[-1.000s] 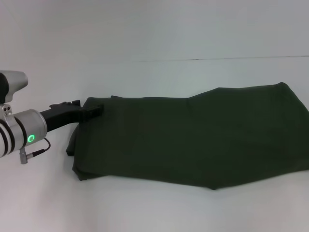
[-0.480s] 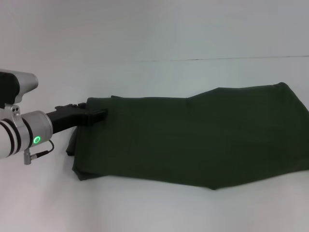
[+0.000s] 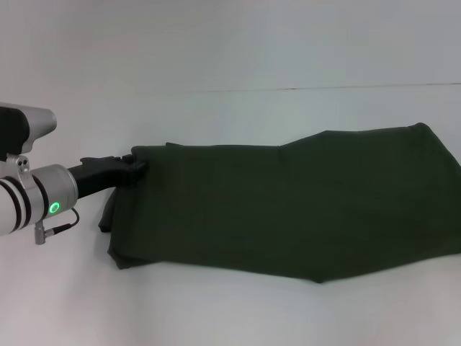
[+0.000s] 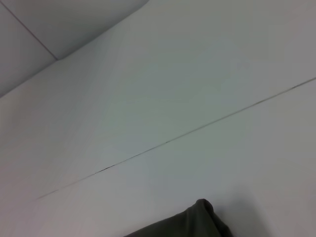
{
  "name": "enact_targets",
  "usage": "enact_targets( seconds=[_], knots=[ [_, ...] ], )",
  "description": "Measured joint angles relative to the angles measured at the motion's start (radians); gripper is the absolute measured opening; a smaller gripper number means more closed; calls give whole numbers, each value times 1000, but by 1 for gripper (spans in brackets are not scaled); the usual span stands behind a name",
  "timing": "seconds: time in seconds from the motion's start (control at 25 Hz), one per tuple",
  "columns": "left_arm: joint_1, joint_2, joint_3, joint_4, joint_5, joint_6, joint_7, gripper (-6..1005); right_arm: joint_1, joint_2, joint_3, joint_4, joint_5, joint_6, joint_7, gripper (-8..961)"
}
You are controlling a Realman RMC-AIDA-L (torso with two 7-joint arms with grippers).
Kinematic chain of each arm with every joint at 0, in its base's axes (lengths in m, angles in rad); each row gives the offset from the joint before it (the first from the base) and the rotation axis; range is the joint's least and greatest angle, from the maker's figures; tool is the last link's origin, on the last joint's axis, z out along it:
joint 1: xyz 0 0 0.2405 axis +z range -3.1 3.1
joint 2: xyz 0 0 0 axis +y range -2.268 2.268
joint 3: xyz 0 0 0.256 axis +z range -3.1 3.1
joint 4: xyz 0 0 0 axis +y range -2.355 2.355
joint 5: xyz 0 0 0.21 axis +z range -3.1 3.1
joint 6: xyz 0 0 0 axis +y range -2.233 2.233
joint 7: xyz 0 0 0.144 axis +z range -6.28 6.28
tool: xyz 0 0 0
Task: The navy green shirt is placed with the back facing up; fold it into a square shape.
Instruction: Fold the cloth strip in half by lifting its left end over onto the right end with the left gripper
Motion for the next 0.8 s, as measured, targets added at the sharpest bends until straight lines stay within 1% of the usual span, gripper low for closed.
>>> enact_targets(
  seconds=[0.12,0.36,0.68,0.8],
  knots=[
    [-1,0,0,0,0,-2,0,404,-1,0,0,0,0,0,1,704],
    [-2,0,0,4,-1,-3,-3,168,3,0,-1,5,0,1,-2,691],
    [4,0,-8,12,-9,-2,-4,29,26,0,-87,55,3,98,-6,669],
    [5,0,-8,16,-9,0,-6,29,42,1,-106,77,3,128,-6,661]
  ],
)
